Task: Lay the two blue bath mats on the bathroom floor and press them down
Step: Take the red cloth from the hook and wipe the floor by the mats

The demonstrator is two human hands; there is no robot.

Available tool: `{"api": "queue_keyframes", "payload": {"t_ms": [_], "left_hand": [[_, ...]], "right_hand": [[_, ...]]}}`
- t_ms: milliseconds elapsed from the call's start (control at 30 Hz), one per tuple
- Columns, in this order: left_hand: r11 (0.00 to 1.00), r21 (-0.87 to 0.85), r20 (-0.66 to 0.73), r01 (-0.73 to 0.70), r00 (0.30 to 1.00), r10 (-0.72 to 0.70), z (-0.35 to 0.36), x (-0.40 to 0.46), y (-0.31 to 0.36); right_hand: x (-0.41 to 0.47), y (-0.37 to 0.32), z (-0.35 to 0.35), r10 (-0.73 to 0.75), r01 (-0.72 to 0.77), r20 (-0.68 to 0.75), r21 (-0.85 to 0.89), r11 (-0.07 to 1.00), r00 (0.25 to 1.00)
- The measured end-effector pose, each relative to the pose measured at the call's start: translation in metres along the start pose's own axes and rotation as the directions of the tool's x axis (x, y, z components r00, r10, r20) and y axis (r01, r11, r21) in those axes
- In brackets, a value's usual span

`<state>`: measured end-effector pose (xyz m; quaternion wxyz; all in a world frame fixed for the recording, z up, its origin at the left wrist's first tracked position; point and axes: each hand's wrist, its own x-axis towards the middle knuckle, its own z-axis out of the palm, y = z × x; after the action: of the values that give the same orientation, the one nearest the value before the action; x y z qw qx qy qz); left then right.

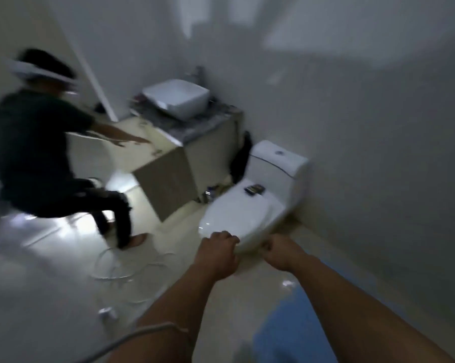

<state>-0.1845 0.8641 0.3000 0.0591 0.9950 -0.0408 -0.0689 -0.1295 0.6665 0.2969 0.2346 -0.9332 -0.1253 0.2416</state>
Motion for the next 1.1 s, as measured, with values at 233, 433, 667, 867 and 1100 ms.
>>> {"api": "queue_keyframes", "payload": {"t_ms": [233, 433, 667, 867, 1100], "left_hand": [[0.870, 0.012, -0.309, 0.494, 0.829, -0.466, -0.097, -0.142, -0.091], [0.560, -0.042, -0.653, 0.828, 0.401, -0.642, -0.213, -0.312, -0.134], [0.185, -0.118, -0.910, 0.976, -0.032, -0.413, -0.296, -0.474, -0.100], [-0.019, -0.260, -0.868, 0.966, -0.242, -0.434, -0.316, -0.512, -0.075], [-0.008, -0.383, -0.764, 0.924, -0.322, -0.559, -0.346, -0.506, -0.075]], "right_hand": [[0.014, -0.191, -0.012, -0.500, 0.500, 0.039, 0.028, 0.866, 0.865], [-0.056, -0.387, -0.006, -0.833, 0.823, 0.048, 0.130, 0.553, 0.552], [-0.196, -0.556, 0.028, -0.988, 0.917, 0.112, 0.372, 0.143, 0.108], [-0.295, -0.601, 0.069, -0.984, 0.776, 0.156, 0.630, 0.036, -0.081], [-0.305, -0.605, 0.078, -0.999, 0.741, 0.043, 0.670, 0.035, 0.009]]}}
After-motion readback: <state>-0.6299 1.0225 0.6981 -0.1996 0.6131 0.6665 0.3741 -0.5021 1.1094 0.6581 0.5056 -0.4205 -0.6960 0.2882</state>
